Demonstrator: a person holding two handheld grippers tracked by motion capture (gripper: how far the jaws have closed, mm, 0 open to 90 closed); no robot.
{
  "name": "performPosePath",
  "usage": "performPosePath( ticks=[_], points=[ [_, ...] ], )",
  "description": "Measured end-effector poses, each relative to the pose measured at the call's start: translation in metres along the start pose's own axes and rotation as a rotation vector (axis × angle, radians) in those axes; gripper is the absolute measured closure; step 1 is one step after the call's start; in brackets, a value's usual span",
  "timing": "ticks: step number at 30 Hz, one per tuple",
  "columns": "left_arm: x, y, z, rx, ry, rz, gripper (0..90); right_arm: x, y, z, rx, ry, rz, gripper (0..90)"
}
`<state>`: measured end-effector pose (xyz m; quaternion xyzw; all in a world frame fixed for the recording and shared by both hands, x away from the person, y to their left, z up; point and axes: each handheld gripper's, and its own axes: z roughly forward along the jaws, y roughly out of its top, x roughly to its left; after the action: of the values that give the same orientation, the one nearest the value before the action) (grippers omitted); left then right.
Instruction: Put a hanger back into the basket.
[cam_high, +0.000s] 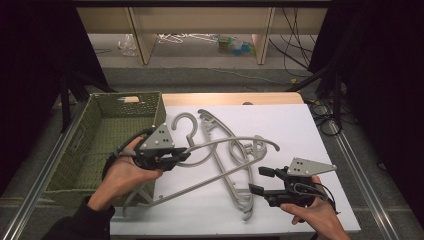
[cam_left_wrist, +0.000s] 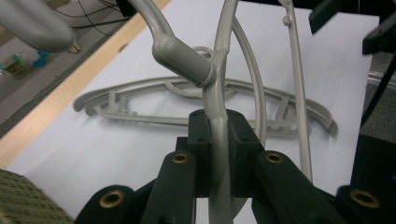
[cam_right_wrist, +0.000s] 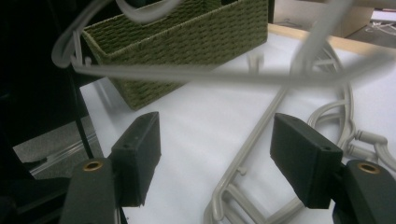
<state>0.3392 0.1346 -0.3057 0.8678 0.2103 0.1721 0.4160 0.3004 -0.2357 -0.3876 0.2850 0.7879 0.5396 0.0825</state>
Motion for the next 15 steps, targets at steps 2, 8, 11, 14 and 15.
performPosePath(
  ticks=[2,8,11,14,15],
  points=[
    [0.006,0.004,-0.008,-0.012,0.017,-0.003,81.4,-0.002,-0.004,0.002,-0.010,-0.007,0.010,32.4],
    [0.027,0.010,-0.030,-0.023,0.080,-0.017,81.4,-0.006,-0.009,0.002,0.004,-0.046,0.032,28.1],
    [0.038,0.009,-0.038,-0.029,0.117,-0.038,81.5,-0.009,-0.012,0.005,0.009,-0.049,0.046,25.1],
    [0.052,0.005,-0.045,-0.020,0.159,-0.054,81.5,-0.008,-0.014,0.006,0.021,-0.046,0.062,25.2],
    [0.058,0.004,-0.048,-0.013,0.173,-0.053,81.5,-0.009,-0.013,0.005,0.040,-0.062,0.047,25.2]
  ],
)
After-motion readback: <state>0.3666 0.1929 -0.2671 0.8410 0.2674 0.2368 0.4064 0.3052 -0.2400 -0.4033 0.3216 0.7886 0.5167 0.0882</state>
